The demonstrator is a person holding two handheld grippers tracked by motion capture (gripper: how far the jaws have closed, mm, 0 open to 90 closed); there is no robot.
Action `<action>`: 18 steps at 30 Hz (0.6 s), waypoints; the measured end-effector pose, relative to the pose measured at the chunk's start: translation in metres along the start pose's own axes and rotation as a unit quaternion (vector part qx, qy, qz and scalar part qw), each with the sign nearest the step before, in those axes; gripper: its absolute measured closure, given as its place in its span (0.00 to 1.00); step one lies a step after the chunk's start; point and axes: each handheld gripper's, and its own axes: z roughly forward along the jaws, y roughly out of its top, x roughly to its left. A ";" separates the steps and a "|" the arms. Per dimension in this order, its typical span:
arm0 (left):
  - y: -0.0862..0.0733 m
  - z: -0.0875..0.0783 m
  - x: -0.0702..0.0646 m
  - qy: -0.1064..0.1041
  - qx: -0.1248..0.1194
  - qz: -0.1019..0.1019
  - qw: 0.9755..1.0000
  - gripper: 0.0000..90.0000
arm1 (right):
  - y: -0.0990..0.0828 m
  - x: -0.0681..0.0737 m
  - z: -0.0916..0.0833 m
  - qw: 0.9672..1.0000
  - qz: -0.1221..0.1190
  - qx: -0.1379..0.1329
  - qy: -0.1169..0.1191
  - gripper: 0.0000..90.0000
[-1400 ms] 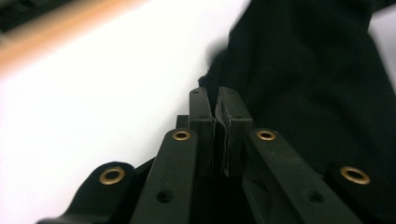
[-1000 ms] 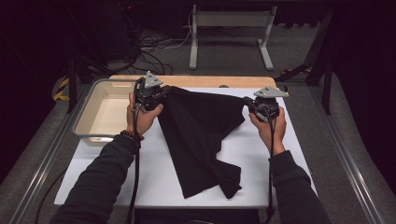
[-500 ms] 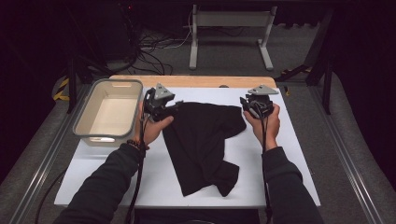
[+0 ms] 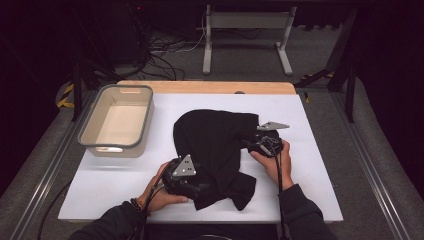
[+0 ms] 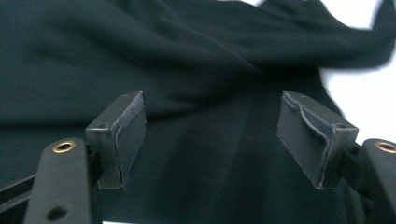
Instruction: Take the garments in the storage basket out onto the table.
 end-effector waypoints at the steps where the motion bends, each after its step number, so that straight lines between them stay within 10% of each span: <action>1: 0.000 0.000 0.000 0.000 0.000 0.000 1.000 0.27 | 0.000 0.000 0.000 1.000 0.000 0.000 0.000 0.45; 8: -0.005 0.011 0.002 -0.015 0.026 -0.018 0.999 0.35 | -0.001 0.001 0.018 0.999 -0.017 0.026 -0.032 0.62; 11: -0.005 0.010 0.004 0.000 0.020 -0.029 0.999 0.58 | 0.001 0.002 0.020 0.998 -0.052 0.027 -0.034 0.91; 18: -0.006 0.008 0.011 -0.011 0.019 -0.018 1.000 0.99 | 0.001 -0.005 0.011 0.997 -0.059 0.028 -0.049 0.96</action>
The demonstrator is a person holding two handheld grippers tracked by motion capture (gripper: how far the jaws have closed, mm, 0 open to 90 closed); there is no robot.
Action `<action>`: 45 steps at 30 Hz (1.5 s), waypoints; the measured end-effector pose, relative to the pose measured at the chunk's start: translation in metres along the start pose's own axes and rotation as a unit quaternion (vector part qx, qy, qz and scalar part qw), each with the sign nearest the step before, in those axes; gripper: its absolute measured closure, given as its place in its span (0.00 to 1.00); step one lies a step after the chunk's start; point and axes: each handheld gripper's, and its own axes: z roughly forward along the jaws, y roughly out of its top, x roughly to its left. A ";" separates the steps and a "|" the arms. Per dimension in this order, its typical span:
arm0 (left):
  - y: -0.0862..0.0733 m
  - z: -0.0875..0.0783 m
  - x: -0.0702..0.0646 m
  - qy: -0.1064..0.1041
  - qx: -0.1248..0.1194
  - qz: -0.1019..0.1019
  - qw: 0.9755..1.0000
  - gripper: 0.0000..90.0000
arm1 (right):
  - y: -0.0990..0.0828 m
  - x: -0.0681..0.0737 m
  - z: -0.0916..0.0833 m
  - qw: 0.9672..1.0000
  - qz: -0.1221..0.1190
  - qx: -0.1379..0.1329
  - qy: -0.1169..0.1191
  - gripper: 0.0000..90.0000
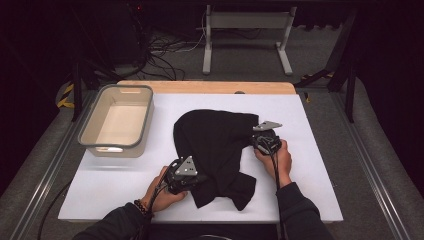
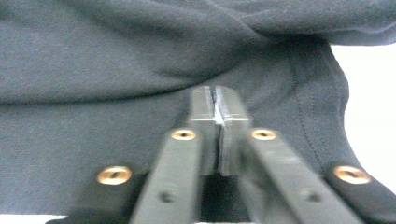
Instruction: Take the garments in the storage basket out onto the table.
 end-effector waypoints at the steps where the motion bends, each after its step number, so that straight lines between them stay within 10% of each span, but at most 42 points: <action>1: 0.000 -0.002 0.002 0.001 0.007 0.008 1.000 0.99 | -0.001 -0.002 -0.003 1.000 0.003 -0.004 -0.005 0.96; 7: -0.004 -0.020 0.019 0.036 0.010 -0.006 0.999 1.00 | -0.006 -0.024 -0.016 0.999 0.016 -0.017 -0.044 0.96; 11: -0.010 -0.037 0.037 0.101 0.010 -0.021 0.995 1.00 | -0.010 -0.039 -0.021 0.997 0.034 -0.025 -0.068 0.96; 20: -0.009 -0.043 0.036 0.122 -0.022 -0.038 0.992 0.91 | -0.010 -0.040 -0.021 0.996 0.047 -0.035 -0.061 0.88; 26: 0.003 -0.045 0.009 0.056 -0.062 0.000 0.997 0.60 | -0.014 -0.020 -0.047 0.995 0.063 -0.072 -0.015 0.64; 32: 0.004 -0.021 -0.006 0.025 -0.022 0.014 0.999 0.42 | -0.027 0.021 -0.052 0.997 0.043 -0.047 0.054 0.51; 34: 0.002 -0.007 -0.008 0.028 0.011 0.022 0.999 0.42 | -0.029 0.033 -0.044 0.997 0.029 -0.022 0.063 0.49; 39: -0.003 -0.002 0.000 0.004 0.006 0.001 1.000 0.54 | -0.032 0.038 -0.033 0.998 0.018 0.007 0.053 0.51; 45: -0.002 -0.004 0.006 0.004 0.012 0.007 1.000 0.85 | -0.033 0.036 -0.031 0.998 -0.002 -0.006 0.056 0.97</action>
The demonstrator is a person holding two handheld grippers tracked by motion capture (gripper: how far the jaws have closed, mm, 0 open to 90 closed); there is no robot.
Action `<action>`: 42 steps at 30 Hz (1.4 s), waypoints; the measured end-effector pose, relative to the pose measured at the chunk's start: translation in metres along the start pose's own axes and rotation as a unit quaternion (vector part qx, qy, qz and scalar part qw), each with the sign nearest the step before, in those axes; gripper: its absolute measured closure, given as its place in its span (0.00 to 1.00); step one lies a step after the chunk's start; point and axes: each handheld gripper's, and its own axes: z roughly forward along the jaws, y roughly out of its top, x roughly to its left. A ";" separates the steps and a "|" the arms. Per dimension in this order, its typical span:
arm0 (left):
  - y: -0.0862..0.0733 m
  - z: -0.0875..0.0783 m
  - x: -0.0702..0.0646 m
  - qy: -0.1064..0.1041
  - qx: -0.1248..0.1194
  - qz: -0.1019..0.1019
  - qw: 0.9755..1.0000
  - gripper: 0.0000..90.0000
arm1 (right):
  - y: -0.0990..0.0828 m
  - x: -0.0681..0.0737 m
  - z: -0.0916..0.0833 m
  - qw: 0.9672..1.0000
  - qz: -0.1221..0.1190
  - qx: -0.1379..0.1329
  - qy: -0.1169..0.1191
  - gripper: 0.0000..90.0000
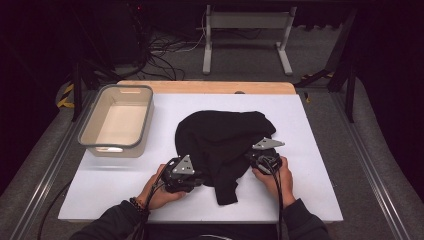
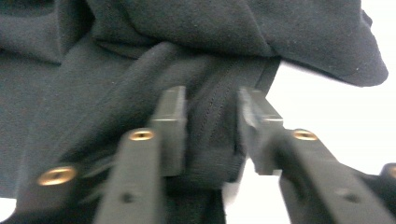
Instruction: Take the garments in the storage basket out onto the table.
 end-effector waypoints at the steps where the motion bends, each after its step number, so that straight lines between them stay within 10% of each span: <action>1: 0.001 -0.001 0.001 -0.001 0.005 0.002 1.000 0.85 | 0.000 -0.001 0.000 1.000 0.000 0.000 -0.001 0.99; 10: 0.004 -0.039 0.008 0.013 0.001 0.025 1.000 0.95 | -0.001 -0.017 -0.024 0.998 -0.007 -0.007 -0.055 1.00; 17: -0.003 -0.070 0.020 0.046 -0.016 -0.002 0.999 0.95 | -0.003 -0.054 -0.033 0.991 0.012 -0.019 -0.134 1.00; 20: -0.005 -0.071 0.020 0.050 -0.017 -0.002 0.999 0.95 | -0.003 -0.057 -0.031 0.991 0.016 -0.017 -0.134 0.99; 25: -0.005 -0.070 0.015 0.041 -0.049 -0.012 0.998 0.69 | 0.000 -0.054 -0.032 0.990 -0.003 -0.026 -0.142 0.73; 29: -0.002 -0.062 0.005 0.037 -0.044 0.018 0.998 0.58 | 0.002 -0.035 -0.048 0.994 0.008 -0.058 -0.087 0.58; 32: -0.004 -0.051 0.002 0.043 -0.033 0.018 0.998 0.46 | -0.001 -0.008 -0.058 0.997 -0.003 -0.071 -0.004 0.50; 40: -0.012 -0.019 0.008 0.045 0.021 0.025 0.998 0.51 | -0.030 0.044 -0.048 0.991 -0.057 -0.007 0.117 0.42; 42: -0.012 -0.018 0.010 0.037 0.018 0.019 0.999 0.55 | -0.032 0.047 -0.042 0.992 -0.066 0.009 0.111 0.46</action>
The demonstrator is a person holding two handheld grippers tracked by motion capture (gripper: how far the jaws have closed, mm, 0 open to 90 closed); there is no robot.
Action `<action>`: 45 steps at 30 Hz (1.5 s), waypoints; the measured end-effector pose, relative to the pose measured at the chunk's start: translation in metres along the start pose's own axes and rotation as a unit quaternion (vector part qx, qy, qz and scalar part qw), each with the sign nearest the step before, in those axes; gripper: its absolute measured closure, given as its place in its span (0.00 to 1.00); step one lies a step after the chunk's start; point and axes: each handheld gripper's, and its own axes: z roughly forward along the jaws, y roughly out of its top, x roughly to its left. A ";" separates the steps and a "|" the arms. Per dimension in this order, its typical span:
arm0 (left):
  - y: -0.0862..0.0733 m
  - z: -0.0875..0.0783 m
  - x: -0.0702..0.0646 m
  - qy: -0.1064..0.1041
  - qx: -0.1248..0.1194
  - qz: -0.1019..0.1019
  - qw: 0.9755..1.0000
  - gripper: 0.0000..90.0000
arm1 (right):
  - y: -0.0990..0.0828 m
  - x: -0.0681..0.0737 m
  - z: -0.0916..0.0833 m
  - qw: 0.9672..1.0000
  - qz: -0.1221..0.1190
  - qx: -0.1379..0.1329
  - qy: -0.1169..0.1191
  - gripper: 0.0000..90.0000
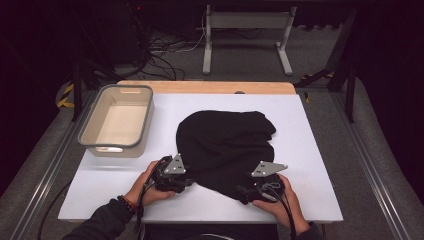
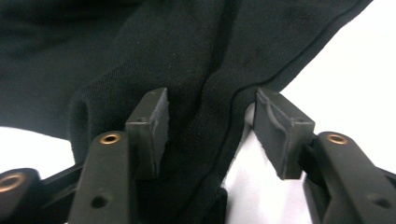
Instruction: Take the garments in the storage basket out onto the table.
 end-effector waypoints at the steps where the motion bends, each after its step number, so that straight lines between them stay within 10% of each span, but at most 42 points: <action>1: 0.000 0.001 0.002 -0.006 -0.002 -0.004 1.000 0.55 | 0.000 0.000 0.000 1.000 0.000 0.000 0.000 0.46; 8: 0.002 0.001 0.006 -0.020 0.003 0.002 1.000 0.95 | -0.005 0.001 -0.005 0.999 -0.038 0.008 -0.004 0.99; 12: 0.004 0.000 0.003 -0.039 0.011 0.006 0.999 0.97 | -0.007 0.001 -0.012 0.999 -0.043 0.019 0.000 1.00; 28: 0.009 -0.031 -0.062 -0.099 -0.012 0.062 0.993 0.96 | -0.029 0.003 -0.071 1.000 -0.016 -0.007 0.008 0.97; 36: 0.005 -0.044 -0.054 -0.080 -0.053 0.036 0.995 0.74 | -0.011 -0.009 -0.063 0.998 -0.003 -0.052 -0.033 0.64; 45: 0.004 -0.031 -0.010 0.012 -0.051 -0.012 0.999 0.50 | 0.022 -0.061 -0.025 0.991 0.030 -0.083 -0.097 0.50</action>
